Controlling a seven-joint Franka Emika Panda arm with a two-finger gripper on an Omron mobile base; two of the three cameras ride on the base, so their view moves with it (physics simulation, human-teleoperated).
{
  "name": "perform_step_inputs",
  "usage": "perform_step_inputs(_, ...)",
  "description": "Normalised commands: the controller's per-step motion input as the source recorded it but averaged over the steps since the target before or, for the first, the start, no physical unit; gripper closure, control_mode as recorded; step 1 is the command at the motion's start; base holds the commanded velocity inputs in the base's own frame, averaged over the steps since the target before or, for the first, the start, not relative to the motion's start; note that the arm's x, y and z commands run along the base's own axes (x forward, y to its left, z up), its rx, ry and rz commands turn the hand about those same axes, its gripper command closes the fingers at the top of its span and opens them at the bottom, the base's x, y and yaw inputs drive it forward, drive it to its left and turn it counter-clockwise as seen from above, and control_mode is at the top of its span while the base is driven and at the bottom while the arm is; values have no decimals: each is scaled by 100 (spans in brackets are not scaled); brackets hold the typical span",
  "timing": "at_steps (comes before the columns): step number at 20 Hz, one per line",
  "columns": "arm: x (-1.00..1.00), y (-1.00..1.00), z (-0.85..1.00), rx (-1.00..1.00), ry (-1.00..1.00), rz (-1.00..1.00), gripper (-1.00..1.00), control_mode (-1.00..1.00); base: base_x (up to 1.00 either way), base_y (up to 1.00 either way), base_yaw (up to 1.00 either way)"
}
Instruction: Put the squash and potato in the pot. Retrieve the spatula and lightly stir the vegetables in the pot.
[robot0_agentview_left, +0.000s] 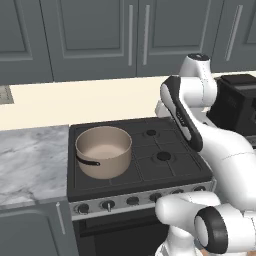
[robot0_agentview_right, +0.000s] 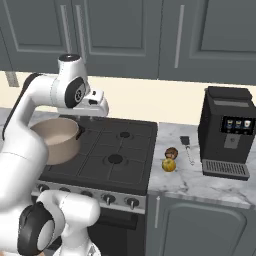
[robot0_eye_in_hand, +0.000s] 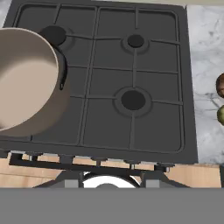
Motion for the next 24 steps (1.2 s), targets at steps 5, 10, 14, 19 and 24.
perform_step_inputs(5,-23,-13,-1,7,-10,0,-100,-100,0,0,0)
perform_step_inputs(10,-73,-36,-11,5,-32,0,-100,-100,0,0,0)
perform_step_inputs(14,-63,-53,-18,0,-25,-4,-100,-100,0,0,0)
perform_step_inputs(19,-25,-77,-26,0,-1,-9,-100,-100,0,0,0)
perform_step_inputs(24,9,-77,-34,0,6,-14,-100,-100,0,0,0)
